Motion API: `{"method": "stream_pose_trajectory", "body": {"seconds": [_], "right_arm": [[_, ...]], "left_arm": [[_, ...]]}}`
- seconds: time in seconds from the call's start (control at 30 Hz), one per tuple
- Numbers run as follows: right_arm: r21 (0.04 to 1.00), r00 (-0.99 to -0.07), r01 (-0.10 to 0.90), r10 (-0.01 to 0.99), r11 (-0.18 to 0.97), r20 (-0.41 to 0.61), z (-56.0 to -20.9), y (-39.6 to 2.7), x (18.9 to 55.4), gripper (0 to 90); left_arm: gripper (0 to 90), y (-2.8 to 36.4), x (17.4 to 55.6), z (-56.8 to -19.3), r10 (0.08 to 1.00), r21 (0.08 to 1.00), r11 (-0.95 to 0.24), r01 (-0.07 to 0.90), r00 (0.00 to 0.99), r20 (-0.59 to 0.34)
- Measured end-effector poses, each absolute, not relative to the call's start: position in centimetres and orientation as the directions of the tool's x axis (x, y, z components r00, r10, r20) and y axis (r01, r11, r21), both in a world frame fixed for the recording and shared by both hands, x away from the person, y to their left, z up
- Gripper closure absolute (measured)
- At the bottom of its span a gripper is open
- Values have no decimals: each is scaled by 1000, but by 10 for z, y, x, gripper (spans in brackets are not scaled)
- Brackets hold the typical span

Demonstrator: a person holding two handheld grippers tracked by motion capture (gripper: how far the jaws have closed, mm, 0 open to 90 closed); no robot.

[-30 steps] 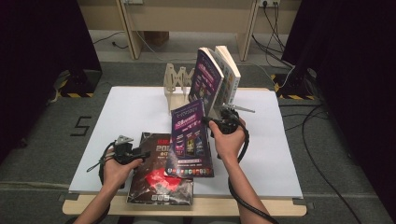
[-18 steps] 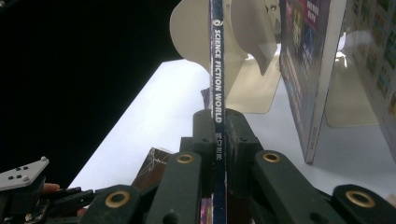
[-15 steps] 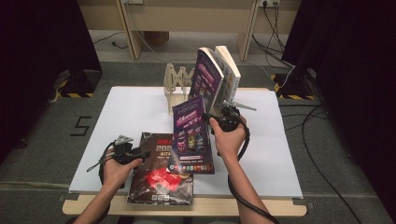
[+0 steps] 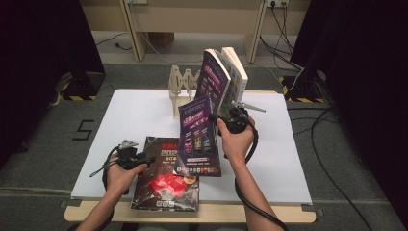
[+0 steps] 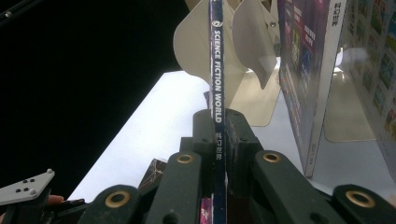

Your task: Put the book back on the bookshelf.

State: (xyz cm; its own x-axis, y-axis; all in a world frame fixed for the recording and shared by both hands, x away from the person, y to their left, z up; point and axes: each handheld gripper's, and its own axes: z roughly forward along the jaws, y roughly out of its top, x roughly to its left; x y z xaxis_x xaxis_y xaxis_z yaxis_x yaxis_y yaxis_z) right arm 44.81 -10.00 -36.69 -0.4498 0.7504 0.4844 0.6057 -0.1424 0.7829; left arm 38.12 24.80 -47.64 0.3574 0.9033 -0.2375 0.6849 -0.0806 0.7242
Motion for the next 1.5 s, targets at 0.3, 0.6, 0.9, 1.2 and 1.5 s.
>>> {"method": "stream_pose_trajectory", "body": {"seconds": [0.3,0.6,0.9,1.2,1.5], "right_arm": [[785,-448,600,748,-153,489,-361,-101,449,846],[796,-450,583,750,-165,485,-355,-103,449,846],[809,-456,561,751,-175,478,-347,-107,451,846],[811,-455,552,745,-193,487,-339,-109,454,847],[821,-454,538,754,-192,474,-332,-110,459,847]], "left_arm": [[505,248,381,-476,903,723,-81,686,358,-238],[505,248,381,-476,903,724,-78,685,355,-240],[506,249,381,-476,904,723,-81,686,357,-237],[505,249,381,-475,903,726,-72,684,353,-244],[506,250,381,-476,904,723,-73,687,352,-244]]}}
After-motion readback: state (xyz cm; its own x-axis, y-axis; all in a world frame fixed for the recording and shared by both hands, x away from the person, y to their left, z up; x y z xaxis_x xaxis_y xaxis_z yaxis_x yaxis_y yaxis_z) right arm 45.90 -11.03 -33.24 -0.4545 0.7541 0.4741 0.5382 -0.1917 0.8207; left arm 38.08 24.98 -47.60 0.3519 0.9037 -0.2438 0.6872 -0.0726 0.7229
